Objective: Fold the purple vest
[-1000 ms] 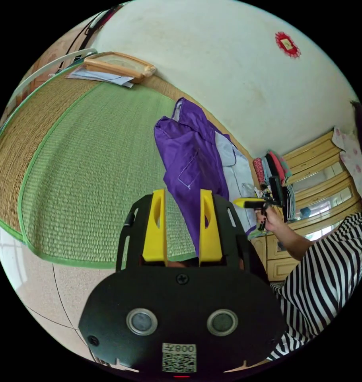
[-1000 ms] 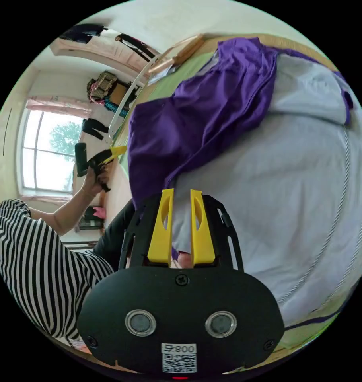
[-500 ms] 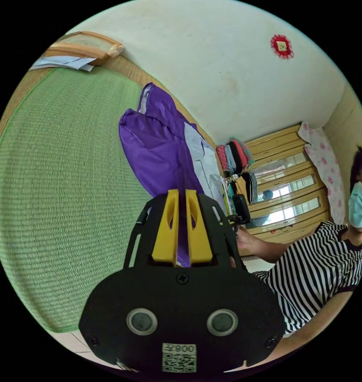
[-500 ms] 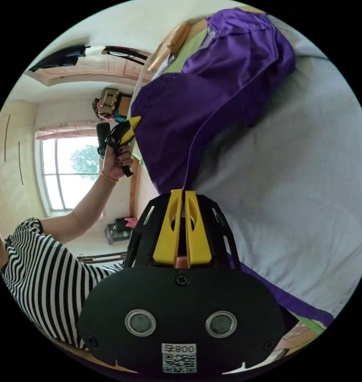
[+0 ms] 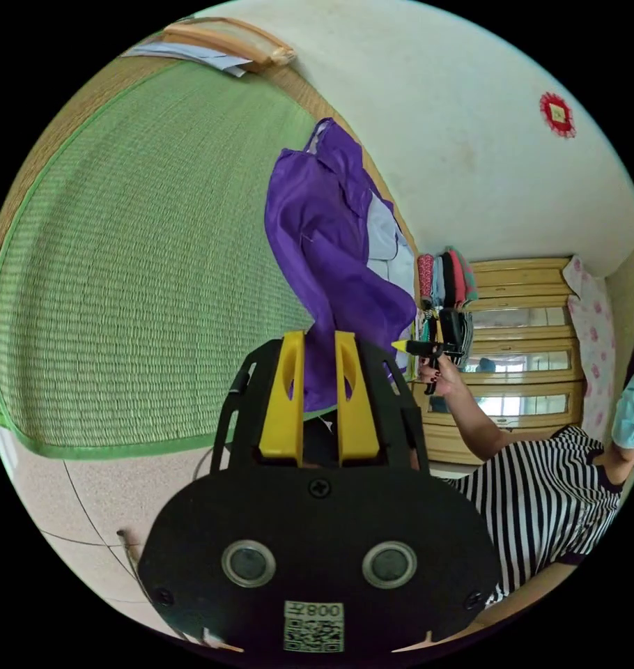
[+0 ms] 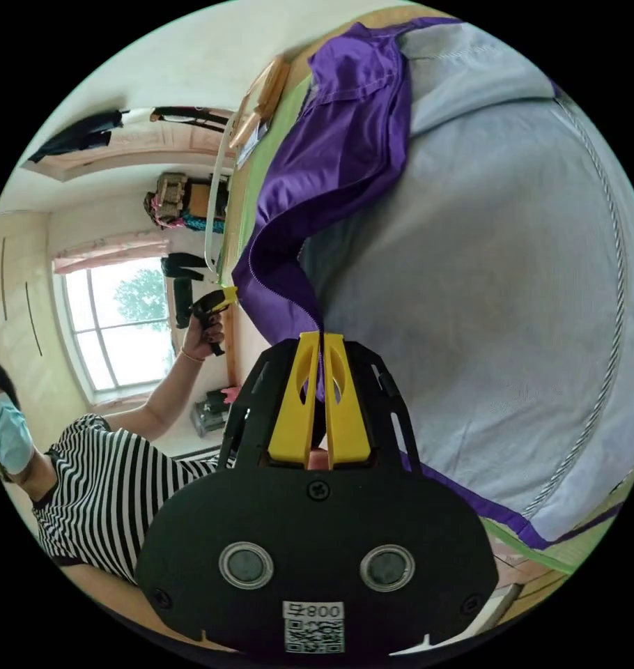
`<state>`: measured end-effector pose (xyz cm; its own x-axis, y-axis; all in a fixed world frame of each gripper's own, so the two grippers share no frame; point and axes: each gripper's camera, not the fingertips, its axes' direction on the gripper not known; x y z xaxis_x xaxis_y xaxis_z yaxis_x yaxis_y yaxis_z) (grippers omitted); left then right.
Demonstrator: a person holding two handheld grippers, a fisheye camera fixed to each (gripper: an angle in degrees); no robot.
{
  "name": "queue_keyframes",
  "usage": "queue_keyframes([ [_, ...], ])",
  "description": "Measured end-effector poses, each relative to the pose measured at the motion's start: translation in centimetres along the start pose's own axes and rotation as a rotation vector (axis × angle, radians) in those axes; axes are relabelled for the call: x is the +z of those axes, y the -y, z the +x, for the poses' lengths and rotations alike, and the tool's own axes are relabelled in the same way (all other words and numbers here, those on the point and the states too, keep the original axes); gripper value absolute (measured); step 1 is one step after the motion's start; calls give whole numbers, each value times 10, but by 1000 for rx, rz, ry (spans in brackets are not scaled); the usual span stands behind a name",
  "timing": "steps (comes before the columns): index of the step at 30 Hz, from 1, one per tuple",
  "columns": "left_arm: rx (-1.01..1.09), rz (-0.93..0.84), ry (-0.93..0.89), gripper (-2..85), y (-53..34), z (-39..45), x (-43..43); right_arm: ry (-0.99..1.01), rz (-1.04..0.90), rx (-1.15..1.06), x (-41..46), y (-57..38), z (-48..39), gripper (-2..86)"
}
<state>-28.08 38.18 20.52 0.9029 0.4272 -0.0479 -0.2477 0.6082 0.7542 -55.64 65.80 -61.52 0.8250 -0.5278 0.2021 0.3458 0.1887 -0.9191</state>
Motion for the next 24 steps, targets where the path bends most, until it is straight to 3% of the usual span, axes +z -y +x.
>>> queue_keyframes([
  [5, 27, -78, 11, 118, -10, -13, 28, 100, 50, -3, 16, 21, -2, 3],
  [10, -14, -133, -18, 40, -11, -22, 54, 88, 39, -32, 33, 50, -22, 3],
  [16, 54, -4, -113, 10, -21, 17, -12, 151, 52, -94, 43, 72, -64, 4],
  [21, 74, 23, -26, 13, -24, 36, -68, 154, -42, -156, 95, 96, -100, 4],
  [24, 27, -65, 179, 24, -24, 23, -56, 79, -103, -110, 140, 110, -96, 4],
])
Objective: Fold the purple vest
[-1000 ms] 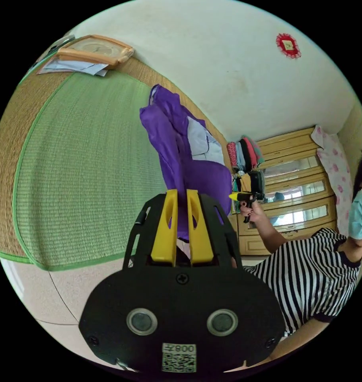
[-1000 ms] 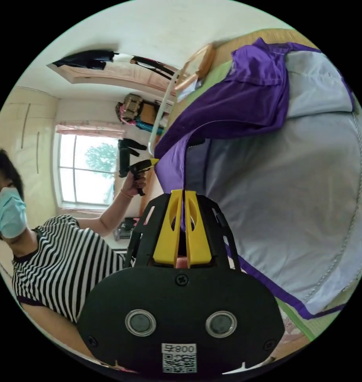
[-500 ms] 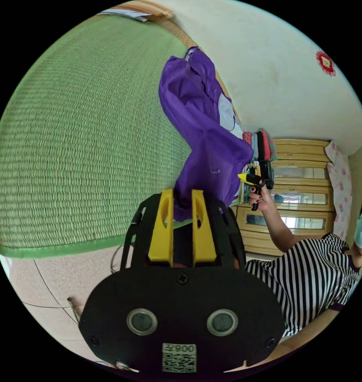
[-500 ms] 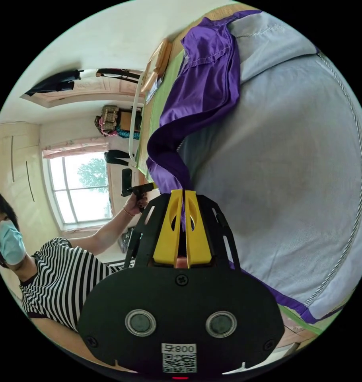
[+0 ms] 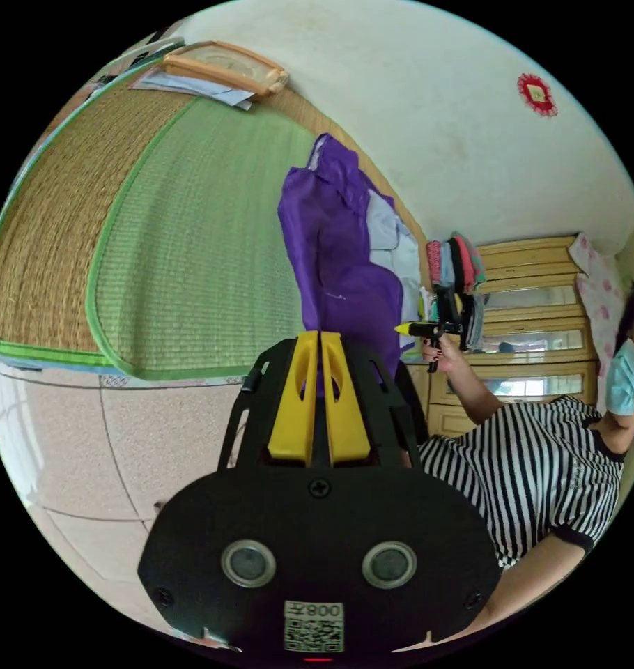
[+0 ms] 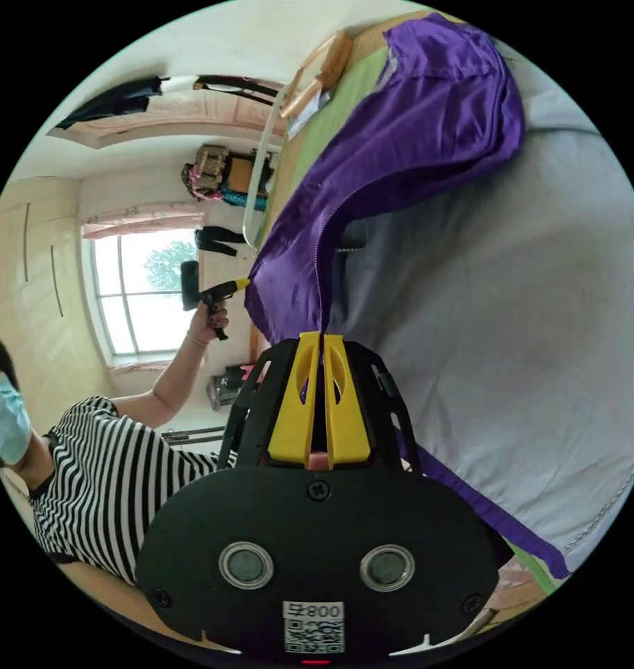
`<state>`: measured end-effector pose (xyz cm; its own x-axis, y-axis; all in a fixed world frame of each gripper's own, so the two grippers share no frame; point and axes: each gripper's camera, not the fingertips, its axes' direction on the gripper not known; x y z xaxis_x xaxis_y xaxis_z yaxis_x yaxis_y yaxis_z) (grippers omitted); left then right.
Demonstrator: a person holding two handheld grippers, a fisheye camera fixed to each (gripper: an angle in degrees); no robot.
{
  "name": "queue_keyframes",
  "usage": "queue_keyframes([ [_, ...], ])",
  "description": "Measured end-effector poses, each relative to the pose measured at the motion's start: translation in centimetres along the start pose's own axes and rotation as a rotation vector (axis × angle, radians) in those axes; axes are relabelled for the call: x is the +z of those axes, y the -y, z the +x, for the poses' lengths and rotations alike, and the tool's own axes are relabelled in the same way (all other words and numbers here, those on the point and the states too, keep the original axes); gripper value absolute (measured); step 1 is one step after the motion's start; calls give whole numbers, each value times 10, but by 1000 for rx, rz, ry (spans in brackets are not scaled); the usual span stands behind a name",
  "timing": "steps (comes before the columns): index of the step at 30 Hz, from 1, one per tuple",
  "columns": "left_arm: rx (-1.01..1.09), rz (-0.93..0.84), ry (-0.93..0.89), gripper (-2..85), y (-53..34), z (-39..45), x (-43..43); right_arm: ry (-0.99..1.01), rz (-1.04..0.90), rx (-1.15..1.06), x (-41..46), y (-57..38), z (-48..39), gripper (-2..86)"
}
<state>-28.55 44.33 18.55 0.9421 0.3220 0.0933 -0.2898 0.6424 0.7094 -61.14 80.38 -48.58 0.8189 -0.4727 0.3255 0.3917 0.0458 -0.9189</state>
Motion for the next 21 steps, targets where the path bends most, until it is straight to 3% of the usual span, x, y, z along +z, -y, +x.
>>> queue_keyframes([
  [2, -76, 17, 71, 46, -3, -11, 10, 8, -39, 63, 26, 8, 17, 4],
  [6, -8, 118, 14, 75, 14, 22, 26, 74, -6, 103, 35, 10, 31, 4],
  [12, 323, 17, -73, 99, 147, 158, 147, 132, 27, 105, 51, 29, 37, 3],
  [21, 454, 28, 169, 98, 353, 300, 308, 230, 32, 56, 82, 56, 49, 4],
])
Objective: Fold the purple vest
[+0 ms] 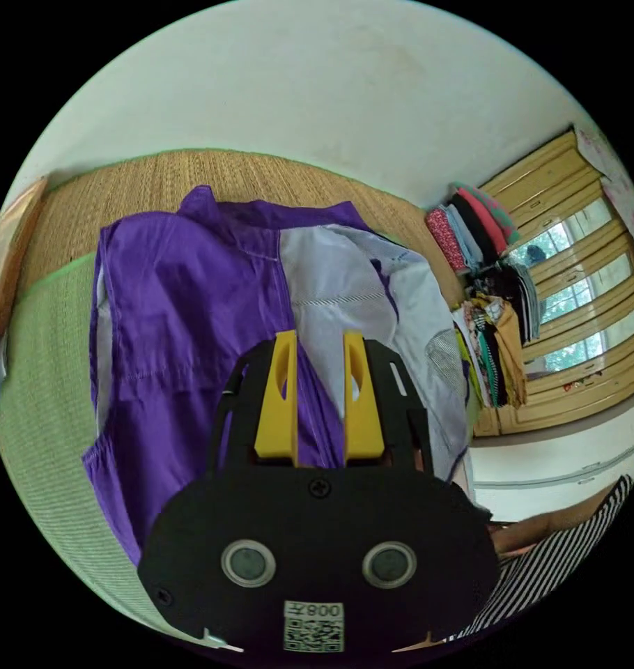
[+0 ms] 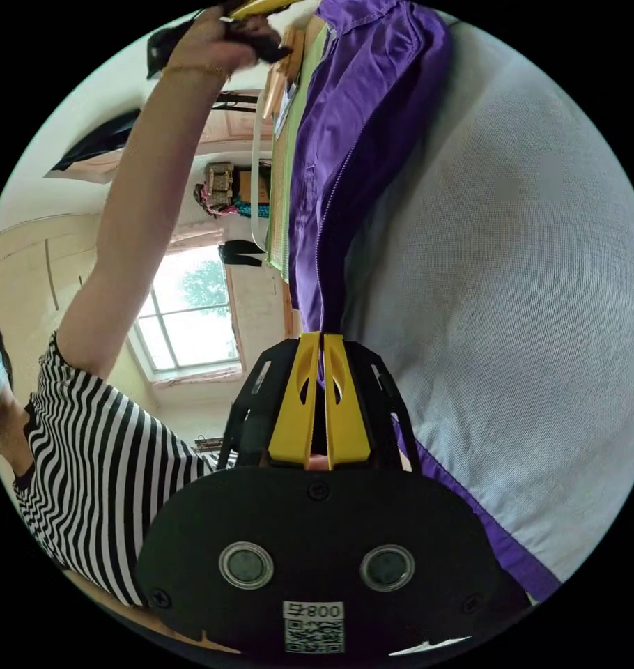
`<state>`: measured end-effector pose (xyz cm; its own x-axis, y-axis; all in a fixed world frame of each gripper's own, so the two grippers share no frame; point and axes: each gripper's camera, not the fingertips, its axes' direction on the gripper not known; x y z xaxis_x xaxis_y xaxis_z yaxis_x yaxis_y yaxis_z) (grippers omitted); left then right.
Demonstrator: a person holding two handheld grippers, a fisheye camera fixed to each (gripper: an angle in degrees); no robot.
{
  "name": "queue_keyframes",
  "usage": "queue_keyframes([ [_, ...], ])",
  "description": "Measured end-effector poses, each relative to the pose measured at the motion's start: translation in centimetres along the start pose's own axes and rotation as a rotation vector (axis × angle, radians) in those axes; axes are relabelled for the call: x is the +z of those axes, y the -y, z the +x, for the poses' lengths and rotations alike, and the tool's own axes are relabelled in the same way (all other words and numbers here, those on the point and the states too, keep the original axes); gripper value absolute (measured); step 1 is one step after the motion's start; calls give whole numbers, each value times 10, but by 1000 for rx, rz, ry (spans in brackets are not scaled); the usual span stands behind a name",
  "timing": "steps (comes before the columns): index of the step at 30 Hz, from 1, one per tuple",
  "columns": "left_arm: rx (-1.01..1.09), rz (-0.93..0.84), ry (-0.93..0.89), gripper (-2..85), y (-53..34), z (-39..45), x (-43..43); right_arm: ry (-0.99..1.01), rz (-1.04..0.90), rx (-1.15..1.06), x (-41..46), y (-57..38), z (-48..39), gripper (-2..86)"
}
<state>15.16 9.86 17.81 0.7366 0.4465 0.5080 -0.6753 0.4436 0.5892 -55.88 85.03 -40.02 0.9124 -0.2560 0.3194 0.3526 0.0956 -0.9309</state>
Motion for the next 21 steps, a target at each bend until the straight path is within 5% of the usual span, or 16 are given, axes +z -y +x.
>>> queue_keyframes([
  [7, 27, -87, 324, 56, 62, 11, 82, 89, -5, -35, 12, 19, 19, 4],
  [21, 21, 89, 274, 12, 75, 17, -26, 115, 32, -229, 7, 52, -22, 3],
])
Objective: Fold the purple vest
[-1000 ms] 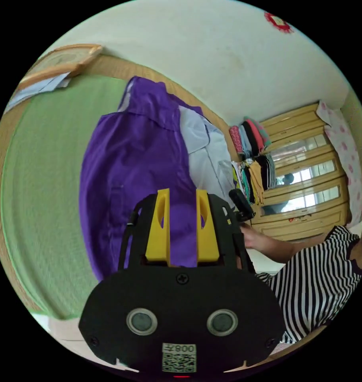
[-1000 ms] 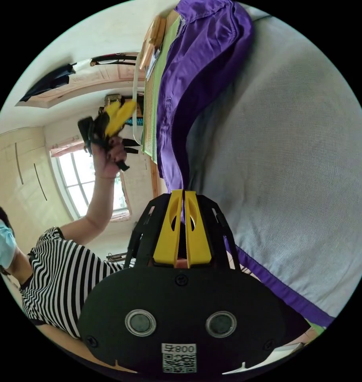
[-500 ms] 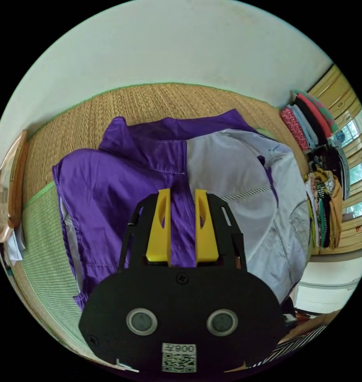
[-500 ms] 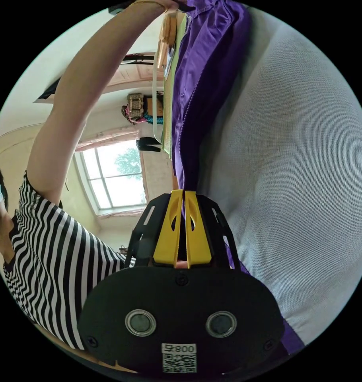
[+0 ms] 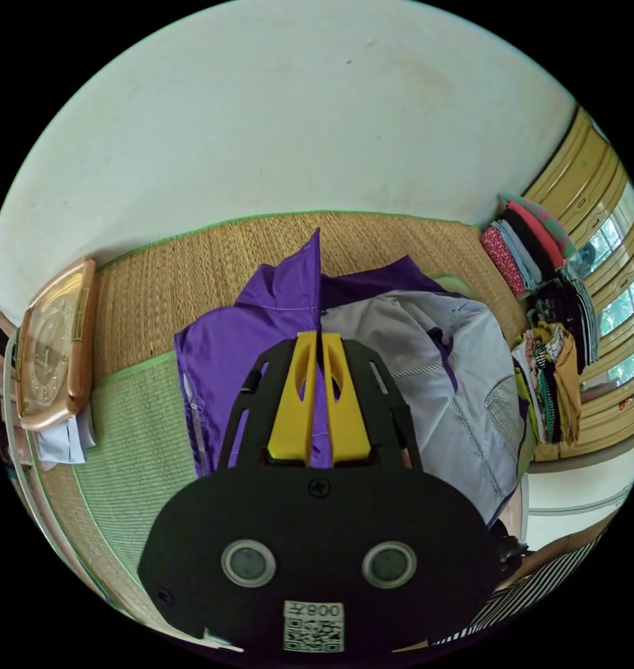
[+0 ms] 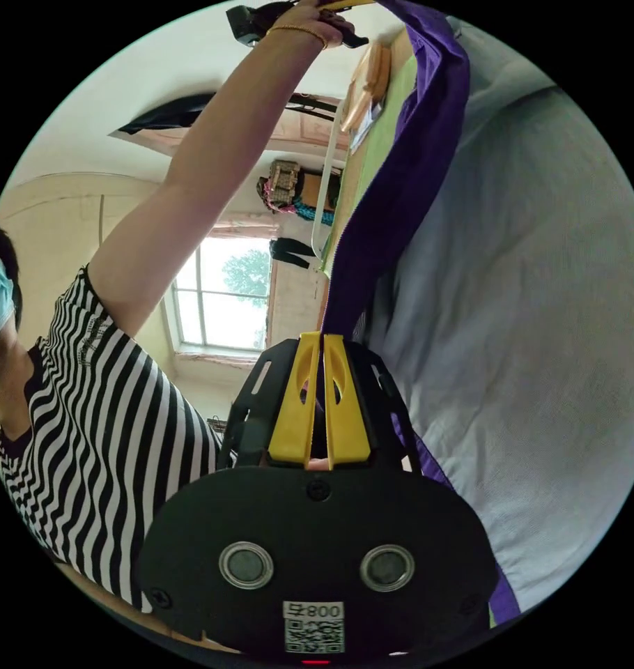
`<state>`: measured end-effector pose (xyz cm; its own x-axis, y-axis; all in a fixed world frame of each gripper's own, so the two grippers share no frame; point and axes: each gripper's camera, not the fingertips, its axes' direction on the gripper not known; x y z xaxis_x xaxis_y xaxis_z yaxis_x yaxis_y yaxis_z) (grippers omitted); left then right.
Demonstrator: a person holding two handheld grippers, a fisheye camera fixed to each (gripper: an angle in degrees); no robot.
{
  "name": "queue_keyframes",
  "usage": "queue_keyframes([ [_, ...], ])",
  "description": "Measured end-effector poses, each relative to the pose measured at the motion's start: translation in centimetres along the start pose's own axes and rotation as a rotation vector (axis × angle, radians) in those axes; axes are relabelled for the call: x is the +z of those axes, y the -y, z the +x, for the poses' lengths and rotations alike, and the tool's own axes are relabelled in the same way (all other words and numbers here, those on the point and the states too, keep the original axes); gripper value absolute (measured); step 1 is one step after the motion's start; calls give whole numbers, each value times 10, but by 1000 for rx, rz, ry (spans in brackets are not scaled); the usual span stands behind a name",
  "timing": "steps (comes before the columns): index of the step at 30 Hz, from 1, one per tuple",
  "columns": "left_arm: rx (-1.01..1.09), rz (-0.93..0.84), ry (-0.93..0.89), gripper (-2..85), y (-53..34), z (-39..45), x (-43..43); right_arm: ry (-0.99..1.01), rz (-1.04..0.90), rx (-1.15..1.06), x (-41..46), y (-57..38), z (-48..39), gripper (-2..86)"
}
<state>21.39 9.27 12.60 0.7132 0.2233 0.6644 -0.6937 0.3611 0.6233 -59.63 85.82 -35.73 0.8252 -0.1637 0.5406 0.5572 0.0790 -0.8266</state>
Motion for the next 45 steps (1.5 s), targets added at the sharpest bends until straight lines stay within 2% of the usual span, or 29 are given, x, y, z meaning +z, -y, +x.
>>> queue_keyframes([
  [6, -77, 36, 27, 16, 34, -27, 3, -112, 52, -32, -30, 13, -6, 4],
  [10, -102, -32, -25, 30, 41, -37, 58, -304, 88, 98, -52, 3, 32, 4],
  [15, -140, -17, -152, 51, 17, -44, 92, -285, 152, 204, -56, -15, 68, 4],
  [22, 27, -36, -240, 61, -39, -27, 64, -317, 229, 167, -64, -29, 62, 1],
  [25, 84, -110, -198, 58, -72, -14, 74, -358, 200, 126, -47, -26, 54, 0],
  [29, 69, -244, -162, 44, -99, -9, 107, -438, 12, 132, 8, -12, 72, 0],
  [34, 41, -167, -226, 29, -123, -5, 84, -535, -51, 69, 44, -9, 67, 0],
  [36, 50, -255, -193, 23, -137, -3, 96, -542, -53, 63, 53, -8, 68, 0],
  [38, 27, -238, -205, 15, -151, -7, 92, -569, -104, 37, 70, -7, 67, 0],
  [45, -61, -224, -256, 8, -159, -16, 95, -576, -98, 28, 92, -13, 69, 2],
])
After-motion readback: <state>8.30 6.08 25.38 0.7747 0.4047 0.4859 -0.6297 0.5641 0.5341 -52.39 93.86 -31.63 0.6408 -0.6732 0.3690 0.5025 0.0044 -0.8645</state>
